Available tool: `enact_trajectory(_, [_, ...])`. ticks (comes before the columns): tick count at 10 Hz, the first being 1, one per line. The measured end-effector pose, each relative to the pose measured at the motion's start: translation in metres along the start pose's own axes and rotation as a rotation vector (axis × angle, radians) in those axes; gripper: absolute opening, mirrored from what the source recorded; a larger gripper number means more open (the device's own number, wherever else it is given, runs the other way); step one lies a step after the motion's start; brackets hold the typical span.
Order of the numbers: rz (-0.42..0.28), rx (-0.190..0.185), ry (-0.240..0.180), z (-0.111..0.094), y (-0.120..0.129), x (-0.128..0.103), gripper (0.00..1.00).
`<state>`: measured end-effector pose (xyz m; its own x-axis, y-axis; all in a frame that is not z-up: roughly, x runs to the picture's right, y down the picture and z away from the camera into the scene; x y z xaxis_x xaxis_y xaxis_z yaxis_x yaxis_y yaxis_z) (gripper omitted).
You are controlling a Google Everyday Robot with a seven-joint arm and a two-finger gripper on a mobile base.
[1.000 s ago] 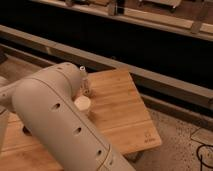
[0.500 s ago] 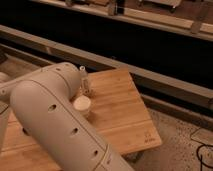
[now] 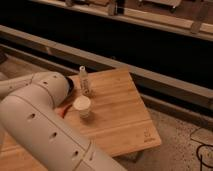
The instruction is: Wipe the white sponge on the table
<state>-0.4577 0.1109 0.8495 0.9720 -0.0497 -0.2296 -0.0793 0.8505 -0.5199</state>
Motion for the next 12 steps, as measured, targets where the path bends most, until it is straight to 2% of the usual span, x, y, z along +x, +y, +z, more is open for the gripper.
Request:
enact_trajectory(2, [-0.047,0.012,-0.017,-0.009,-0.004,-0.031,0.00])
enact_trajectory(4, [-0.091,0.044,-0.048,-0.029,-0.006,-0.061,0.00])
enact_trajectory(7, [-0.129,0.080,-0.070,-0.053,-0.009,-0.085,0.00])
enact_trajectory(9, [-0.117,0.074,-0.073,-0.052,-0.009,-0.084,0.00])
enact_trajectory(12, [-0.038,0.048,-0.126,-0.044,-0.006,-0.077,0.00])
